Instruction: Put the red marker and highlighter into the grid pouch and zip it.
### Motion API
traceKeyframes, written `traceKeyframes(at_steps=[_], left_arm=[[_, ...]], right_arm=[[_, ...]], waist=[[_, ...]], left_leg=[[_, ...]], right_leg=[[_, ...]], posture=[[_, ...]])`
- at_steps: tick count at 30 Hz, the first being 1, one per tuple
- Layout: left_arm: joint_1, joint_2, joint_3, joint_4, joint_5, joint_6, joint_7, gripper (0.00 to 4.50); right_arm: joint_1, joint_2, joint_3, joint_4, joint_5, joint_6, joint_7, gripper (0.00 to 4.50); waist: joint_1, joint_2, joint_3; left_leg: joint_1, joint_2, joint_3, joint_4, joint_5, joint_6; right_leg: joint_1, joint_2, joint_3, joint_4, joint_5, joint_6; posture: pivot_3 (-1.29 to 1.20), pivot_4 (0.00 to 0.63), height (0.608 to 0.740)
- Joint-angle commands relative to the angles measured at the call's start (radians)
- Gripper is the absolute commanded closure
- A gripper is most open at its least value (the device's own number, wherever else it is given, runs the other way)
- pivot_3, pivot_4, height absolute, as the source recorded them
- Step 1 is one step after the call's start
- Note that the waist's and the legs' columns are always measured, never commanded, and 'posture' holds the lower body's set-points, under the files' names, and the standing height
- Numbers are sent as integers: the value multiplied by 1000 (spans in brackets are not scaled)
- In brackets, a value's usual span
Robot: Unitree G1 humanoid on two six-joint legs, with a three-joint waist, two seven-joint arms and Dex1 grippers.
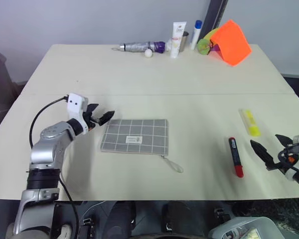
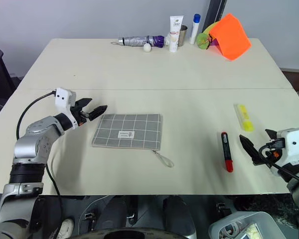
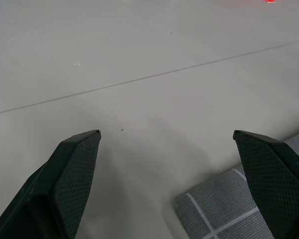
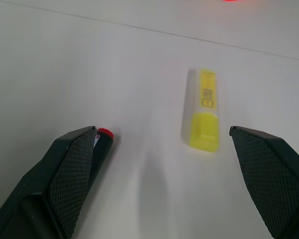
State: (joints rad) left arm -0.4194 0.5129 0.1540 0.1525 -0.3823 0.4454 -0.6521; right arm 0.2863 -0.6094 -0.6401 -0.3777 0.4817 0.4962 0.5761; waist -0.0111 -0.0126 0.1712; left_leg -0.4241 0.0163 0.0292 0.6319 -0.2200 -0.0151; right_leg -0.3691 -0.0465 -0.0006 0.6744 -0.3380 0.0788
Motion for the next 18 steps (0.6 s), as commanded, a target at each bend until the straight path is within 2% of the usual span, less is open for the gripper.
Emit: traceKeyframes(at_steps=[1,11,18], left_arm=[[14,24,39,-53,-1,-12,14,0],[44,20,59,-95,-4,-7,43,0],[60,-6,34,-111,35,-54,85,0]], right_arm=[[-32,-25,12,14,-7,-16,5,67],[-109,-42,65,64,-25,-34,18,67],[-264,-32,218,27,-36,6,-10,67]], waist=[[-1,0,0],[1,0,0],[-1,0,0]], left_leg=[[0,0,0,0,0,0],[0,0,0,0,0,0],[0,0,0,0,0,0]], right_leg=[[0,0,0,0,0,0],[0,0,0,0,0,0],[0,0,0,1,0,0]], posture=[[0,150,740],[0,150,740],[0,150,740]])
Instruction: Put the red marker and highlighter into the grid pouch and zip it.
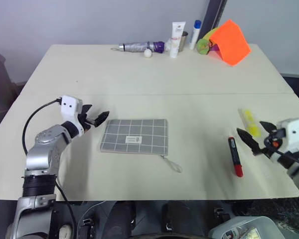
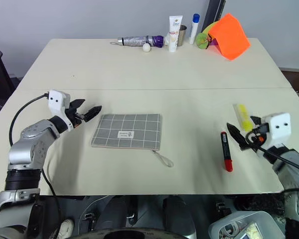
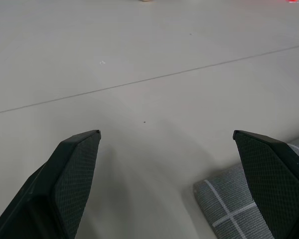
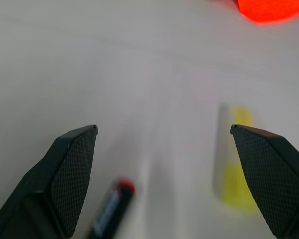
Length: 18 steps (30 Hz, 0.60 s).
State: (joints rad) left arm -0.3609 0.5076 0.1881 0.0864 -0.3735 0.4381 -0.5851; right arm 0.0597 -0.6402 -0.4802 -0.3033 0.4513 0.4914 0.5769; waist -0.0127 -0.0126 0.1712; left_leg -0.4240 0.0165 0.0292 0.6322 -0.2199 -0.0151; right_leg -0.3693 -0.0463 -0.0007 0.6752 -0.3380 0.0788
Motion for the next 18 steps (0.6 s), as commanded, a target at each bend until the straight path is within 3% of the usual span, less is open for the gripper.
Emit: traceKeyframes(at_steps=[1,7,10,15,16,18], left_arm=[[6,-4,-4,-48,35,-57,25,0],[64,-31,-32,-95,82,-102,58,0],[98,-16,-37,-103,110,-161,42,0],[135,47,-21,-91,152,-236,12,0],[152,77,-21,-84,171,-265,-2,0],[193,149,-20,-61,210,-350,-49,0]], right_arm=[[-55,2,90,-53,-12,16,-14,67],[-203,86,328,-87,-68,73,-83,67],[-270,142,453,-57,-124,120,-135,1398],[-300,200,512,-31,-174,151,-196,4103],[-307,210,528,-24,-196,156,-218,4435],[-315,227,551,-15,-227,170,-251,4435]], waist=[[1,0,0],[1,0,0],[1,0,0],[2,0,0],[1,0,0],[-3,0,0]], left_leg=[[0,0,0,0,0,0],[-1,0,0,0,0,0],[-1,0,0,0,0,0],[-2,0,0,0,0,0],[-2,0,0,0,0,0],[-2,0,0,0,0,0]], right_leg=[[0,0,0,0,0,0],[-2,0,0,1,0,0],[-2,0,0,1,0,0],[-3,-1,0,1,0,0],[-3,-1,0,1,0,0],[-3,-1,0,1,0,0]], posture=[[0,150,740],[0,150,740],[0,150,740],[0,150,740],[0,150,740],[0,150,740]])
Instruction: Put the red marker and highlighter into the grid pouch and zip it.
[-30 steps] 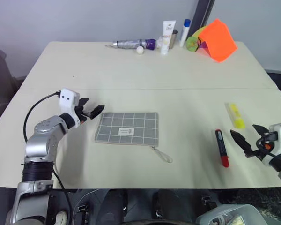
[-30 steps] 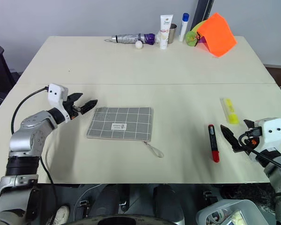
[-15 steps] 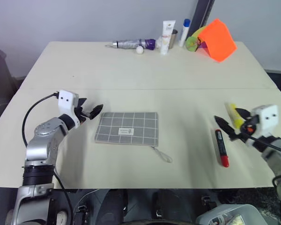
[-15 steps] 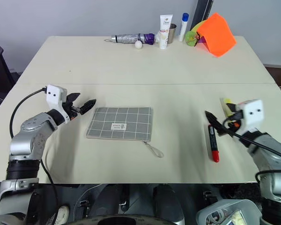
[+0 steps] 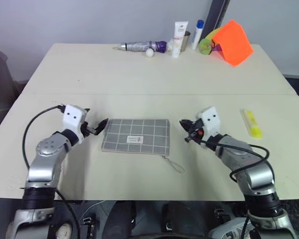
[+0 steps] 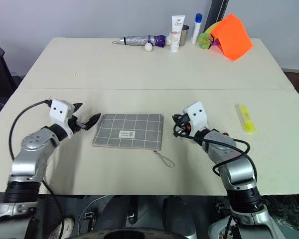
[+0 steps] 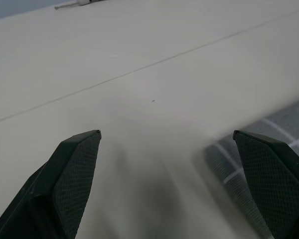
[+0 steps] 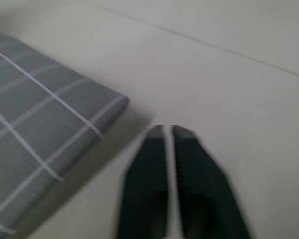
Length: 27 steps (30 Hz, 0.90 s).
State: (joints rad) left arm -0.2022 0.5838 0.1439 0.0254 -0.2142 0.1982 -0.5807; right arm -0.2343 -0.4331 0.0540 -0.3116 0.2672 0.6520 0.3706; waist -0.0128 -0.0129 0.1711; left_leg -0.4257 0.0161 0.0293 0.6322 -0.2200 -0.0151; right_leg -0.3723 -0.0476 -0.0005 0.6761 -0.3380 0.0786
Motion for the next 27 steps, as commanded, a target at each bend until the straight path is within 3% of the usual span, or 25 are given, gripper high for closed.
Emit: traceKeyframes(at_steps=[1,7,27], left_arm=[[51,103,22,13,65,-149,-76,0],[109,233,1,117,132,-370,-180,0],[-37,250,-219,366,211,-855,-448,0]], right_arm=[[-24,25,24,-3,-50,14,-48,4435],[-31,32,53,22,-92,14,-46,4435],[-176,93,213,115,-172,90,4,4435]], waist=[[-5,0,0],[-2,0,0],[-3,1,-1]], left_leg=[[0,0,0,0,0,0],[0,0,0,-1,0,0],[0,0,1,-2,0,0]], right_leg=[[-1,0,0,0,0,0],[-1,-1,0,0,0,-1],[-1,-2,0,-1,0,-1]], posture=[[0,150,740],[0,150,740],[0,150,740]])
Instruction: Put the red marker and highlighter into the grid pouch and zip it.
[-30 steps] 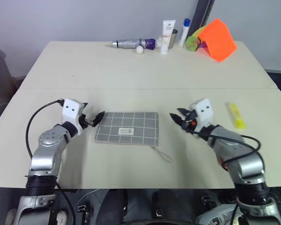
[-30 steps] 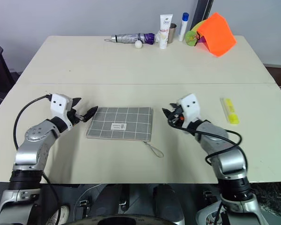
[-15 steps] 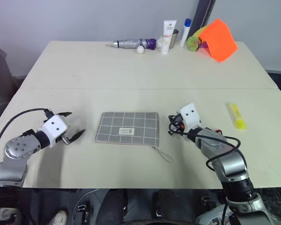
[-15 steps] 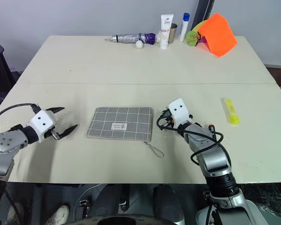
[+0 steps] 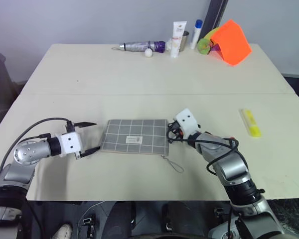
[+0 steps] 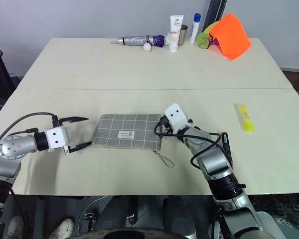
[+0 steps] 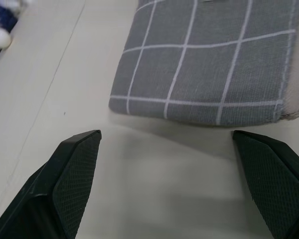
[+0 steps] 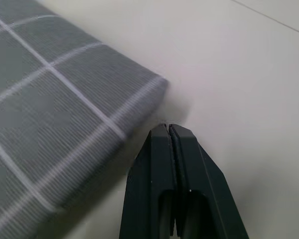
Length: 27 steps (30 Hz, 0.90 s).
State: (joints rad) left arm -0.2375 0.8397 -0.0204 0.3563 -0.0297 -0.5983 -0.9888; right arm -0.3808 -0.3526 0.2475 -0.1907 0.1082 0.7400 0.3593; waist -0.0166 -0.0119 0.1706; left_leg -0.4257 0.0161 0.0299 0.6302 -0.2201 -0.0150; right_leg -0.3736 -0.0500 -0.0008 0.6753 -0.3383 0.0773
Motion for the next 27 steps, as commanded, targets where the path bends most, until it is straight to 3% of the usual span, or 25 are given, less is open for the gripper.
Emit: traceKeyframes(at_steps=[1,13,25,27], left_arm=[[-10,-9,-60,46,25,-74,-43,0],[-59,-42,-119,72,-34,-209,-105,0],[56,-37,-109,-102,-157,-29,-147,0],[73,-41,-99,-126,-181,7,-144,807]], right_arm=[[-33,13,27,-2,-16,4,21,4435],[-109,56,107,47,-57,15,63,4435],[-132,87,93,120,-92,24,58,4435],[-134,87,82,127,-97,17,55,4500]], waist=[[0,0,0],[2,0,0],[-4,0,0],[-5,0,0]], left_leg=[[0,0,0,0,0,0],[0,0,0,1,0,1],[1,0,0,2,0,1],[1,0,0,2,0,1]], right_leg=[[0,0,0,0,0,0],[0,1,-1,1,0,1],[0,1,0,5,0,0],[0,1,0,5,0,0]], posture=[[0,150,740],[0,150,740],[0,150,740],[0,150,740]])
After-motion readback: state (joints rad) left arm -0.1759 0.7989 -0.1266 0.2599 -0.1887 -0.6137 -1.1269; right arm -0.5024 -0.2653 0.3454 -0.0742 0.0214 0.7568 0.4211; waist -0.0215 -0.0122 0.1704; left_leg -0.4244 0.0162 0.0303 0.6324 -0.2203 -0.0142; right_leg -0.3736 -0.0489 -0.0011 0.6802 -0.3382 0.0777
